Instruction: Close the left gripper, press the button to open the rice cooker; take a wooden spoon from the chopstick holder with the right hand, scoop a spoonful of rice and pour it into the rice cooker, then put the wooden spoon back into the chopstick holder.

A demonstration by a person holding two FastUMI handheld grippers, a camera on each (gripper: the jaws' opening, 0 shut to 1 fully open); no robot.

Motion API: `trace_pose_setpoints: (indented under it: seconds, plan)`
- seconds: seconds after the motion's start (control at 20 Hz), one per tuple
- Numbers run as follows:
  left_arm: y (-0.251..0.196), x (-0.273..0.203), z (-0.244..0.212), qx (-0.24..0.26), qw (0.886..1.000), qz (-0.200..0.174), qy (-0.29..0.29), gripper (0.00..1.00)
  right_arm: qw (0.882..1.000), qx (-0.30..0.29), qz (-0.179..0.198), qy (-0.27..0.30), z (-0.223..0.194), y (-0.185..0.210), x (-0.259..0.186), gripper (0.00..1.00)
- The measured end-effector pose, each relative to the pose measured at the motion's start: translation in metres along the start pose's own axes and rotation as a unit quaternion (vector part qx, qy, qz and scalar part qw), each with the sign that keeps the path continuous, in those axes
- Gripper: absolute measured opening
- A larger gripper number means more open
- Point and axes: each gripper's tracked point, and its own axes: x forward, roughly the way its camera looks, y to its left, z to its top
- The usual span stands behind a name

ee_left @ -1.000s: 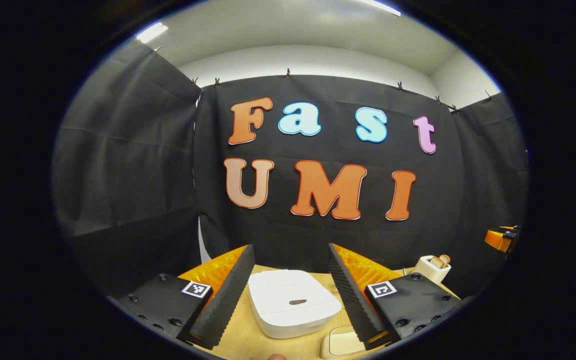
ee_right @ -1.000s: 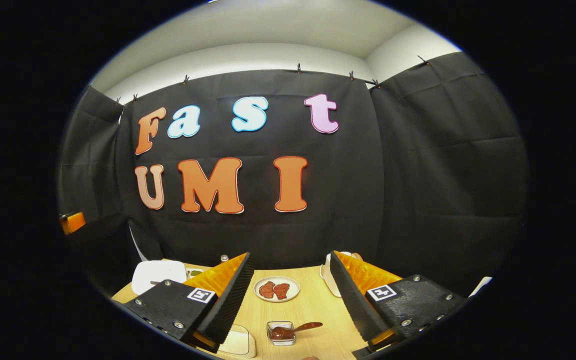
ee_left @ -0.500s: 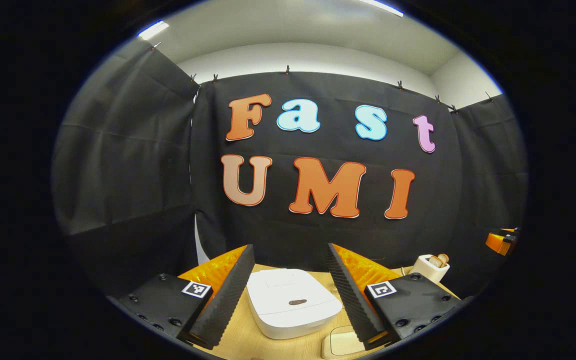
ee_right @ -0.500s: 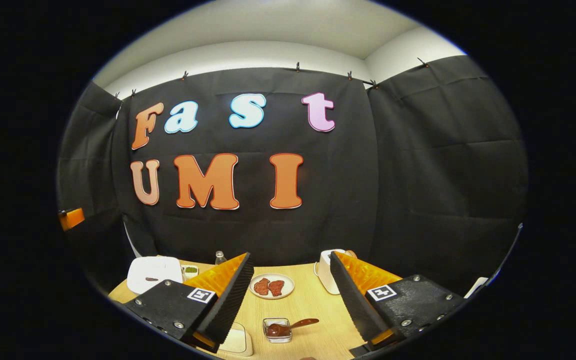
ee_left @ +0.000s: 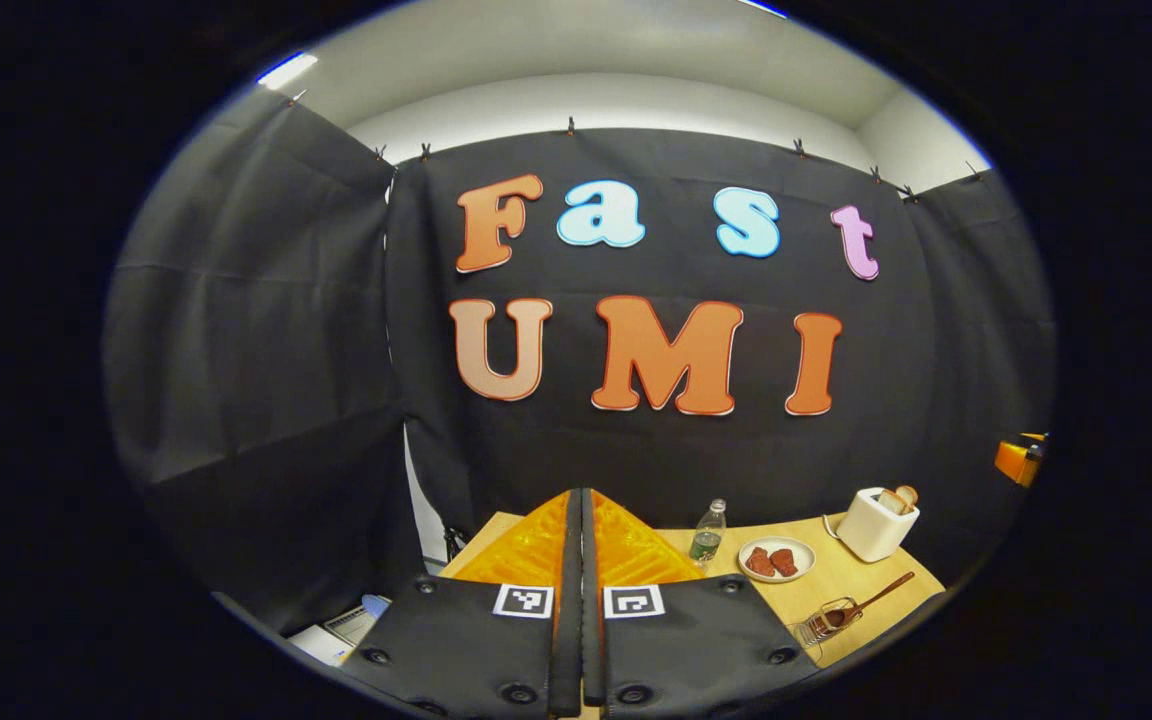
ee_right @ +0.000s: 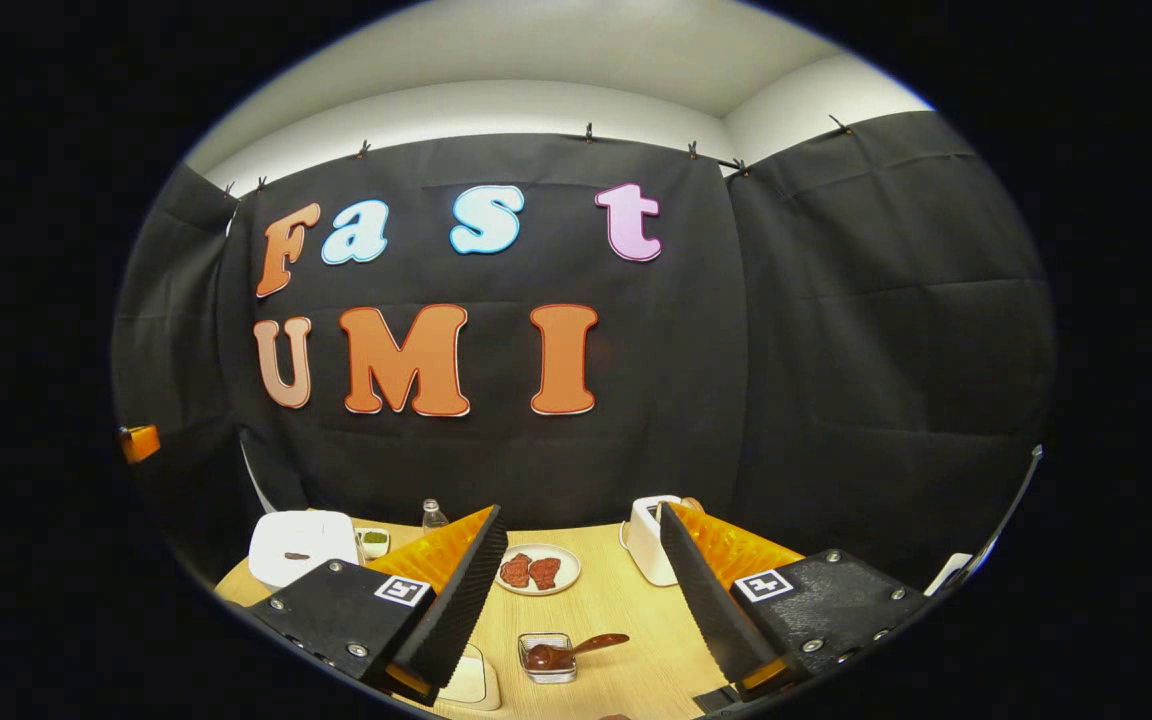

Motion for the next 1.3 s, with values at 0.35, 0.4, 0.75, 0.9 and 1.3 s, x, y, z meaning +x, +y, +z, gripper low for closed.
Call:
trace_pose_setpoints:
  seconds: [0.35, 0.4, 0.75, 0.9, 1.3]
  plan:
    - [-0.034, 0.041, -0.044, -0.005, 0.997, -0.062, 0.049, 0.04, 1.000, -0.002, -0.009, 0.005, -0.008, -0.010, -0.001, 0.95]
    - [-0.039, 0.052, -0.053, -0.006, 0.996, -0.069, 0.056, 0.04, 1.000, -0.004, -0.013, 0.007, -0.009, -0.014, -0.001, 0.95]
    - [-0.045, 0.125, -0.135, -0.029, 0.987, -0.068, 0.140, 0.04, 0.999, -0.017, -0.040, 0.019, -0.017, -0.036, 0.004, 0.95]
    - [-0.036, 0.147, -0.169, -0.029, 0.983, -0.055, 0.173, 0.03, 0.998, -0.019, -0.044, 0.027, -0.023, -0.040, 0.007, 0.95]
    - [-0.024, 0.166, -0.242, -0.025, 0.969, -0.035, 0.244, 0.04, 0.997, -0.017, -0.053, 0.049, -0.036, -0.048, 0.014, 0.95]
